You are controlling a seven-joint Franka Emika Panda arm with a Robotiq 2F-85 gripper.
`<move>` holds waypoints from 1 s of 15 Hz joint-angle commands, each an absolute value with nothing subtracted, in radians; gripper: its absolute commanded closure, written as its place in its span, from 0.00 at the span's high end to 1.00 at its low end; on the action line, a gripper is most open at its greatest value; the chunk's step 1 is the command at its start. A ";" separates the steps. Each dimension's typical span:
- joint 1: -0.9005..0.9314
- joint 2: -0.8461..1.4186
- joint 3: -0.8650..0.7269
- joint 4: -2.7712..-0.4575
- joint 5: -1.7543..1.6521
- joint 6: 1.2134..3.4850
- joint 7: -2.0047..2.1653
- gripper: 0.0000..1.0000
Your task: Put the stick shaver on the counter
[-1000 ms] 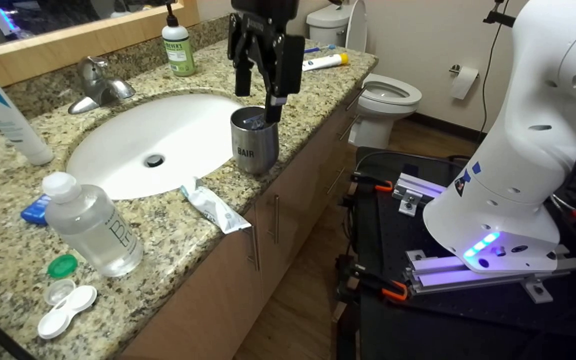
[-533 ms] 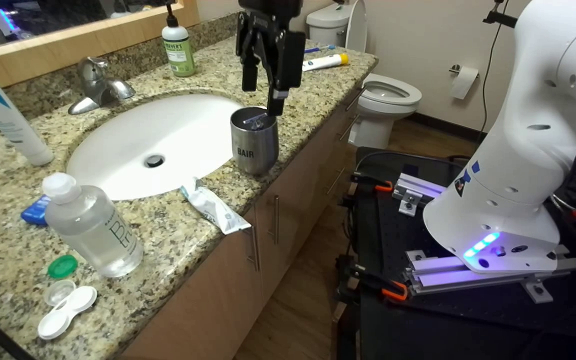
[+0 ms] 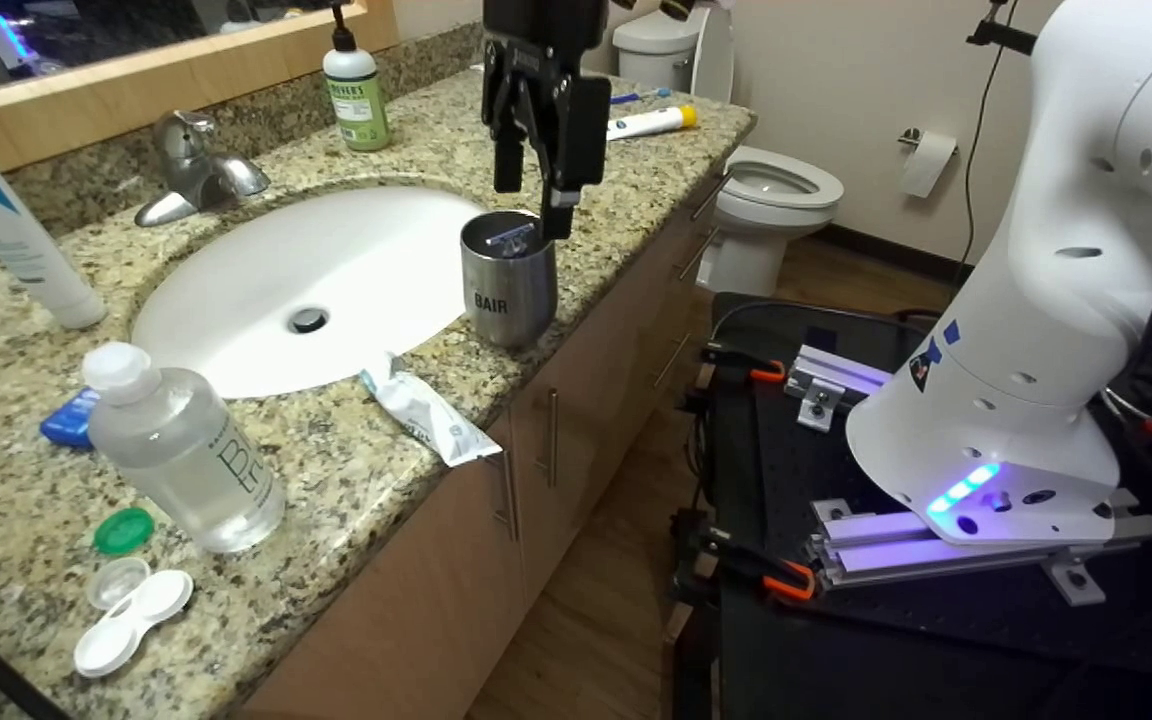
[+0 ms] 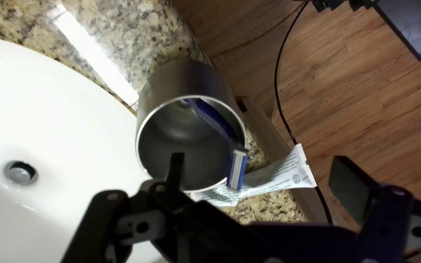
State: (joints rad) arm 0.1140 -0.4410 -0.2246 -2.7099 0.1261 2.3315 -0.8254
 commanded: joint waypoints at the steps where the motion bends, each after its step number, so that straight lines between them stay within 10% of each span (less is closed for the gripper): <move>1: 0.098 -0.420 -0.213 -2.709 0.137 2.328 -0.833 1.00; 15: 0.103 -0.351 -0.201 -2.692 0.169 2.310 -0.866 1.00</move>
State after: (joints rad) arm 0.1267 -0.3515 -0.2252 -2.6931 0.1581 2.3132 -0.8591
